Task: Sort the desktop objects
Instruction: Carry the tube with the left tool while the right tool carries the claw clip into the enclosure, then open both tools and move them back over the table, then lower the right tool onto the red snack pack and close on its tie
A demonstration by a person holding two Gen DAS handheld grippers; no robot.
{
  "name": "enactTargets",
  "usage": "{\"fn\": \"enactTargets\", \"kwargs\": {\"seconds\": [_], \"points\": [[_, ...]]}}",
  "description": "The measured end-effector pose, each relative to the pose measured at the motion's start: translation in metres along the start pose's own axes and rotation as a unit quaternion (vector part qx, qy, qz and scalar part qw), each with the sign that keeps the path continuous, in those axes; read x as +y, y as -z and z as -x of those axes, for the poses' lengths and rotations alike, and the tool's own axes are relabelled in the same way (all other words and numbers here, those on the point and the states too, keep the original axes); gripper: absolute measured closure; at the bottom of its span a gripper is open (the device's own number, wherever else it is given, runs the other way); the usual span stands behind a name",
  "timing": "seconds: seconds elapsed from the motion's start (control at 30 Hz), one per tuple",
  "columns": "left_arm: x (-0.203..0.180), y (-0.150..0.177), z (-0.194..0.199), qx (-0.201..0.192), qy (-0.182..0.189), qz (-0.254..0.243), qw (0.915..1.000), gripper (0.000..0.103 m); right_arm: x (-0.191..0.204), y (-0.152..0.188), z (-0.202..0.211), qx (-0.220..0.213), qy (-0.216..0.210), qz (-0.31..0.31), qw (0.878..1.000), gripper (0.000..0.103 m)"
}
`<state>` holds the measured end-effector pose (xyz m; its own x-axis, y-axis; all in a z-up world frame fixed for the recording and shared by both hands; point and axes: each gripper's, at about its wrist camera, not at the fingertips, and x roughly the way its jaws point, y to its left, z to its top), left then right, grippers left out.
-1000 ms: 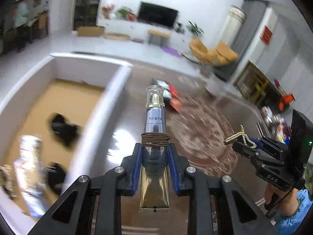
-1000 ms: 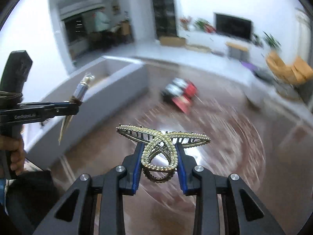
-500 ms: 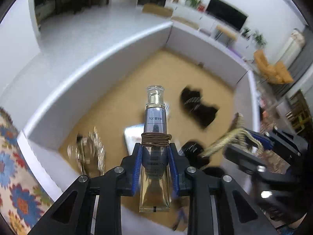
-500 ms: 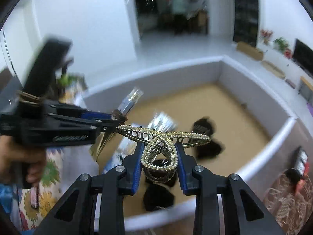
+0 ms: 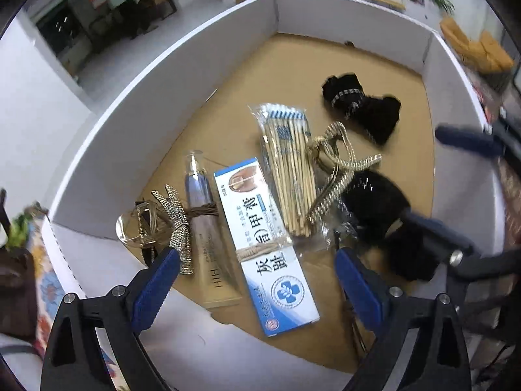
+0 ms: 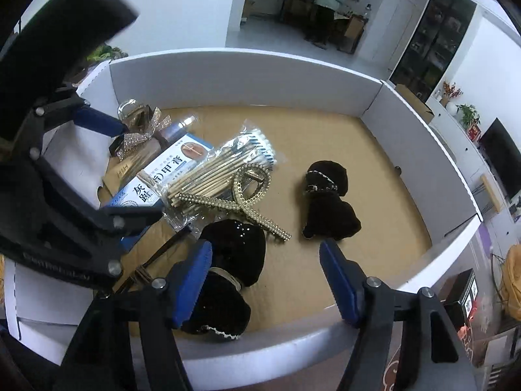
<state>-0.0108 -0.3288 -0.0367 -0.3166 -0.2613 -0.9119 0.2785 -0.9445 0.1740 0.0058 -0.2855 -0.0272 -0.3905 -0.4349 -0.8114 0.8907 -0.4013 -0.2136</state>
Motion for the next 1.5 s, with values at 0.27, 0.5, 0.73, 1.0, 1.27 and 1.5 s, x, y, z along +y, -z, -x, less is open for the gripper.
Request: {"fn": "enactTargets", "kwargs": {"seconds": [0.27, 0.5, 0.73, 1.0, 1.27, 1.5], "points": [[0.010, 0.015, 0.028, -0.051, 0.032, 0.038, 0.9975, 0.005, -0.016, 0.002, 0.032, -0.071, -0.005, -0.049, 0.996, 0.020], [-0.036, -0.012, 0.120, -0.184, 0.091, 0.028, 0.9782, 0.004, -0.103, 0.093, 0.115, -0.169, 0.041, -0.226, 0.958, 0.000], [-0.169, -0.046, 0.153, -0.164, 0.239, -0.074, 0.9544, 0.000, -0.188, 0.245, 0.105, -0.024, 0.145, -0.388, 0.910, 0.000], [-0.277, -0.071, 0.056, -0.031, 0.179, -0.133, 0.9743, 0.000, -0.207, 0.308, 0.108, 0.036, 0.191, -0.386, 0.902, 0.000], [-0.270, -0.065, 0.000, -0.050, 0.132, -0.135, 0.9807, 0.000, -0.204, 0.323, 0.103, 0.033, 0.166, -0.400, 0.901, 0.000], [-0.272, -0.063, -0.015, -0.047, 0.135, -0.142, 0.9794, 0.000, -0.243, 0.306, 0.077, 0.033, 0.154, -0.385, 0.909, 0.000]]}}
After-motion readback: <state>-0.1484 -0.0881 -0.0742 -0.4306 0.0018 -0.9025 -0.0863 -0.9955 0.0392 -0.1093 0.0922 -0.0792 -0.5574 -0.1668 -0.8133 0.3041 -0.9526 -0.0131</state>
